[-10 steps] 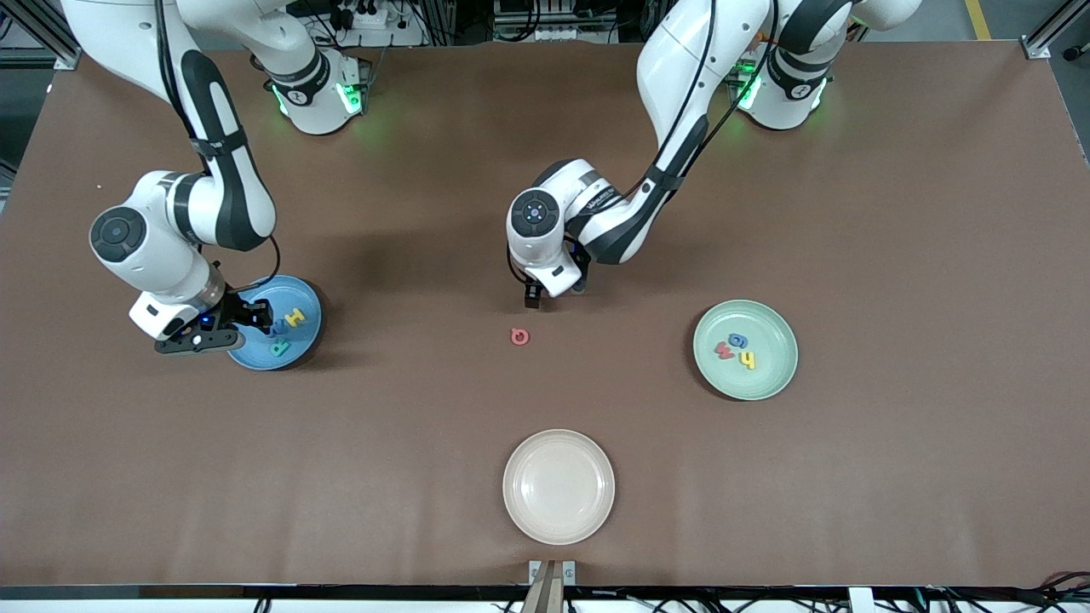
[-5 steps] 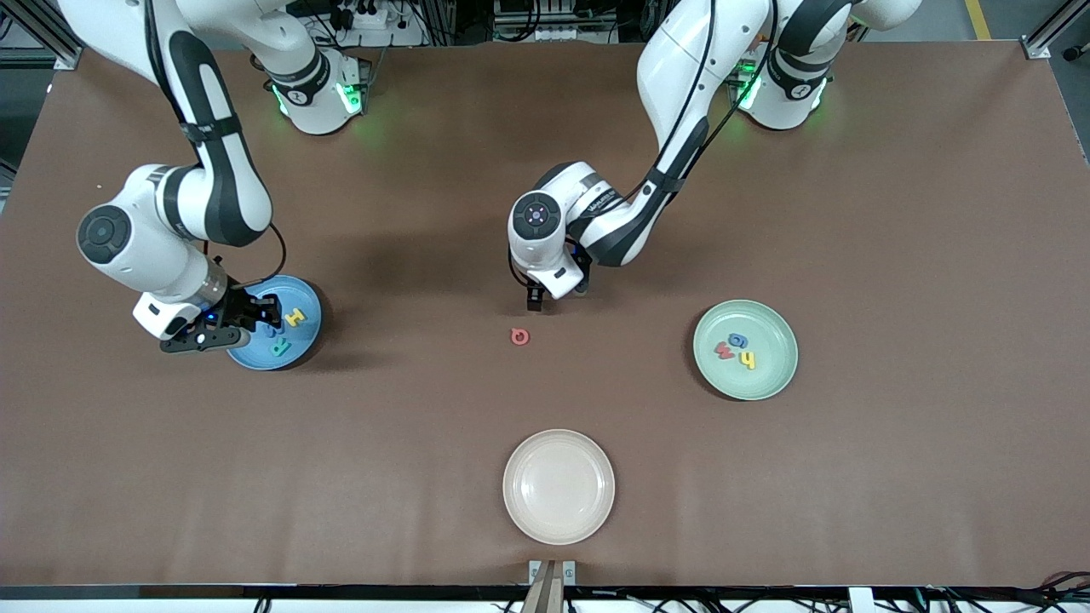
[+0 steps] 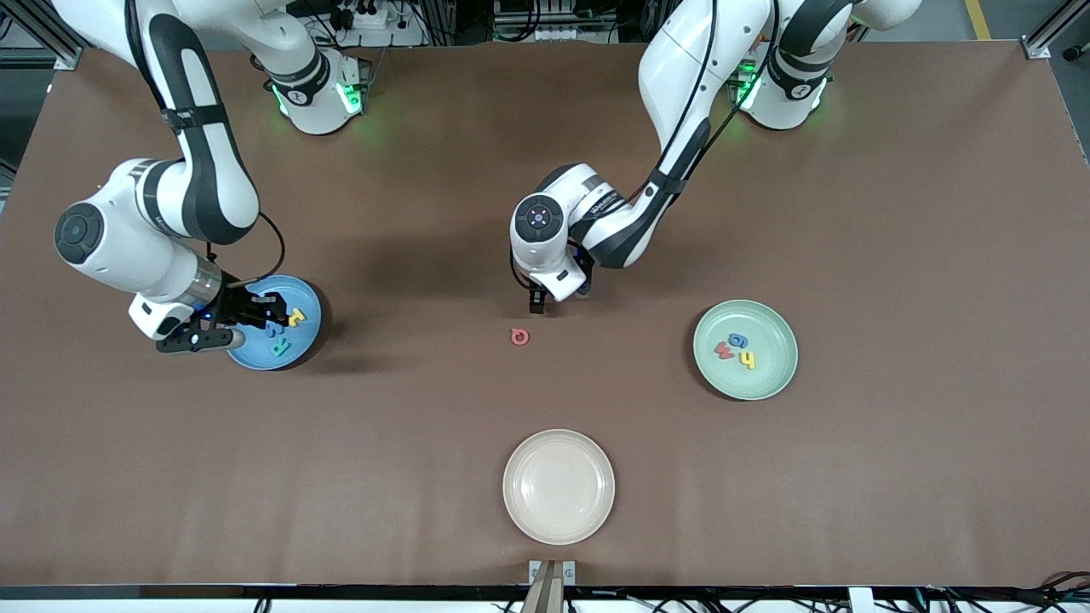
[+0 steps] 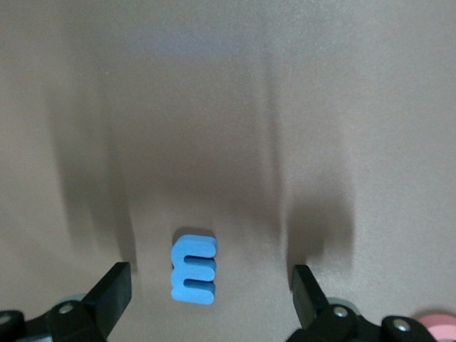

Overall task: Sort uppercase to blue plate, lowercase to green plate
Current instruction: 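Grasp the blue e with the left gripper while the right gripper withdraws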

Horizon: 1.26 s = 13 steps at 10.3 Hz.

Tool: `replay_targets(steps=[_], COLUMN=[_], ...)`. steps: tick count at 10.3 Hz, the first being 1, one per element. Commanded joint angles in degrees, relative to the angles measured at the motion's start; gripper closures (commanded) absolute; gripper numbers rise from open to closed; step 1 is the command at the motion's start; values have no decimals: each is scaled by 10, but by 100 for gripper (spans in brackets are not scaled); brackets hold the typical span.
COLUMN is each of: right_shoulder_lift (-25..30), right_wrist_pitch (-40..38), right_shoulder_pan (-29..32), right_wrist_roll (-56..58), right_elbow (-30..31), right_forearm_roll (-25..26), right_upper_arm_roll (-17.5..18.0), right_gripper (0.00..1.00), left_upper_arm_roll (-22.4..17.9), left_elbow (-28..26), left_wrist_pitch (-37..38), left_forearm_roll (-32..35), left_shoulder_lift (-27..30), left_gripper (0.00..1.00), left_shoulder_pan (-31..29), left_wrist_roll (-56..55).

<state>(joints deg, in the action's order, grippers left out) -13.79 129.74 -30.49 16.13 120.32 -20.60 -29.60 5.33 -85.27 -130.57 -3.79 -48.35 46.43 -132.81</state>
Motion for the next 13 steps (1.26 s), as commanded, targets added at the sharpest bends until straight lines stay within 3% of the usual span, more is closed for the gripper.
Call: replay_targets(steps=[1,4,6,13], right_shoulder_lift=[10,10,10,13], right_wrist_pitch=[-26,-45,-45,-66], right_shoulder_pan=[-1,-2,-2,-3], right_wrist_roll=[-4,-7,-19,-22], right_elbow=[-7,-18,-25,-25], right_forearm_roll=[-10,-12,-12,-12], right_upper_arm_roll=[0,1,1,1], right_gripper=[55,56,55,55], left_upper_arm_roll=[-4,-12,-15,-14], left_elbow=[-4,-7,-6,-7], left_wrist_pitch=[-1,0,0,-3], left_forearm_roll=[17,20,65,82], left_shoulder_lift=[1,6,10,20], left_gripper=[0,0,0,0], left_shoulder_pan=[5,5,4,14], left_wrist_roll=[-14,-22,-59,-70])
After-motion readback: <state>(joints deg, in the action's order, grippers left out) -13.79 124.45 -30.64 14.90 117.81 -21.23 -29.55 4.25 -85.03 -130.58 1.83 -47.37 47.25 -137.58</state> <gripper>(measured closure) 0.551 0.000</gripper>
